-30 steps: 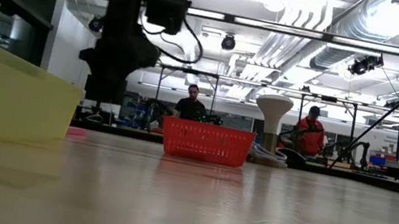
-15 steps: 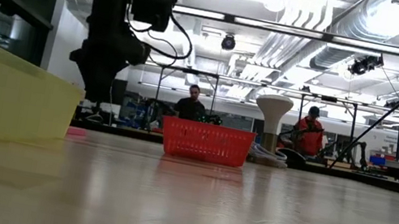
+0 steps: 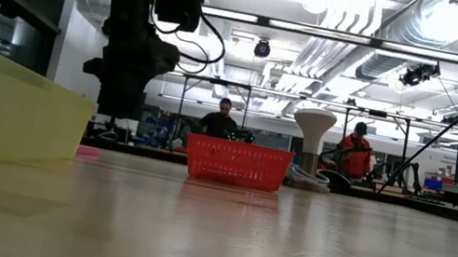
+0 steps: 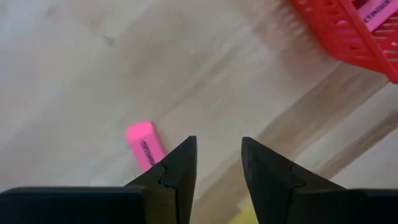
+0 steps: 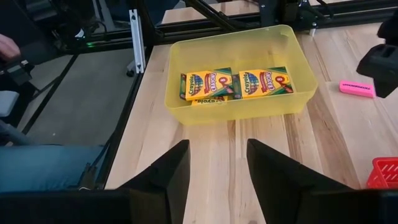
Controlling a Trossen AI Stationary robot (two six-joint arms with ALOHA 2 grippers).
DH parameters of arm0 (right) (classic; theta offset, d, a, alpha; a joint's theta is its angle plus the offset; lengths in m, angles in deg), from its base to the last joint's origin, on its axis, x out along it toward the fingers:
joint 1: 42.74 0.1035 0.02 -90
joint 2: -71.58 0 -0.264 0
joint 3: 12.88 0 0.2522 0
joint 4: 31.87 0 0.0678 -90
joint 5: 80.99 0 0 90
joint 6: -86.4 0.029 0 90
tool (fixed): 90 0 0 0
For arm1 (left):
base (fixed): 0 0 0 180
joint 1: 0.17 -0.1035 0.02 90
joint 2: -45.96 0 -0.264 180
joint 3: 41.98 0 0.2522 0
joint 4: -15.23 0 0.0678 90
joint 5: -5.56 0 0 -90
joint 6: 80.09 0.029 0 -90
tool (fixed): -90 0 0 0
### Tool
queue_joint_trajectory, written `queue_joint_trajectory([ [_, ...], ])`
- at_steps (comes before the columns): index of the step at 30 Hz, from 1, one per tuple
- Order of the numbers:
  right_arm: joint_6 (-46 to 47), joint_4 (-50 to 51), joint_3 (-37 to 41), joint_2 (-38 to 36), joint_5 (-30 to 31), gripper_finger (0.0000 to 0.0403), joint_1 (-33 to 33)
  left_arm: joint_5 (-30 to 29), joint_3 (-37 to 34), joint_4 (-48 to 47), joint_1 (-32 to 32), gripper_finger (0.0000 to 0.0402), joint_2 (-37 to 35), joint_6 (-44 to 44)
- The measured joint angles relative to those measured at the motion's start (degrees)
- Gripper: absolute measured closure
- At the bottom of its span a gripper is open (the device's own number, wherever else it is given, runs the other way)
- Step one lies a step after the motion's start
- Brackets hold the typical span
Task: Pick & Place School Supplies
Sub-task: Put the pink eraser into the red bin
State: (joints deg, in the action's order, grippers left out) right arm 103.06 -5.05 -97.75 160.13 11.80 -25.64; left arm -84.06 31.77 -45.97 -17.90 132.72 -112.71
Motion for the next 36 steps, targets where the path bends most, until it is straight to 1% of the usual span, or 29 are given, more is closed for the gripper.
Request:
queue_joint_trajectory([
  [5,0.00,0.00,0.00,0.00,0.00,0.0254,0.00,0.13,0.00,-0.60,1.21,0.0279,0.10,-6.04],
  [8,0.00,0.00,0.00,0.00,0.00,0.0254,0.01,-0.05,0.00,-1.93,1.59,0.0269,0.39,-9.03],
  [17,0.00,-0.02,0.00,0.00,0.00,0.0254,0.00,-2.50,0.00,-4.87,1.37,0.0185,0.57,-12.33],
  [21,0.00,0.00,0.00,0.00,0.00,0.0254,0.00,-4.00,-0.22,-5.48,1.35,0.0162,1.93,-12.48],
  [30,0.00,-0.84,0.02,0.00,-0.02,0.0254,0.00,-3.67,-0.24,-5.14,-0.45,0.0157,5.82,-13.31],
  [36,0.00,-0.96,0.02,0.00,0.00,0.0254,0.01,-3.55,-0.26,-5.17,-1.38,0.0157,5.88,-13.30],
])
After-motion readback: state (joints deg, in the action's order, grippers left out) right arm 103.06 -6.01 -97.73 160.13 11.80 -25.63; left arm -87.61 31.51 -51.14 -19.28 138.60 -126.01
